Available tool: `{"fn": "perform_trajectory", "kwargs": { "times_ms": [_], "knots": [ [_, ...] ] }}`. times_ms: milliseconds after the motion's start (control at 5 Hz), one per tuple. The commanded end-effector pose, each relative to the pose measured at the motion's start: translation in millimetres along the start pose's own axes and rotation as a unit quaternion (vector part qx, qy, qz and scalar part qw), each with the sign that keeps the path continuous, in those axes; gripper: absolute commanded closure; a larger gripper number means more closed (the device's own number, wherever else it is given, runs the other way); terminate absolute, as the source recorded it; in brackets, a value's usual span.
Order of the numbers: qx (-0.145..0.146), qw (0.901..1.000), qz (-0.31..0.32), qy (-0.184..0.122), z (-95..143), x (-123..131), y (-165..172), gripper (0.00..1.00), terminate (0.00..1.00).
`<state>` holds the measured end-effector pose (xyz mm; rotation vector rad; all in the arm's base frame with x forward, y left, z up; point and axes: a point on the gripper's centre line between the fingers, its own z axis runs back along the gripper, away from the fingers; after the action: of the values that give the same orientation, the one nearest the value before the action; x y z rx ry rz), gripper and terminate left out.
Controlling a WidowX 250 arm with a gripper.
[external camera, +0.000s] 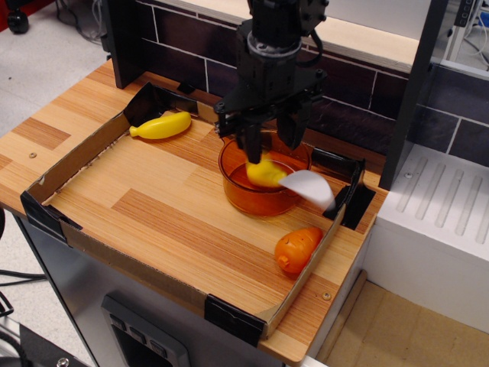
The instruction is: Put knife in pot
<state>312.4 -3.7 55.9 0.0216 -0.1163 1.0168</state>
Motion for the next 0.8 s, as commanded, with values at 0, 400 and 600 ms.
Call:
{"fn": "perform_trajectory", "kwargs": {
  "times_ms": [0,400,600],
  "knots": [
    [-0.020,0.9996,0.002,-0.017,16,10,5,0.00,0.00],
    [-0.068,0.9957,0.026,-0.058,67,31,15,0.00,0.00],
    [-0.050,0.9962,0.028,-0.066,79,45,19,0.00,0.00]
  ]
}}
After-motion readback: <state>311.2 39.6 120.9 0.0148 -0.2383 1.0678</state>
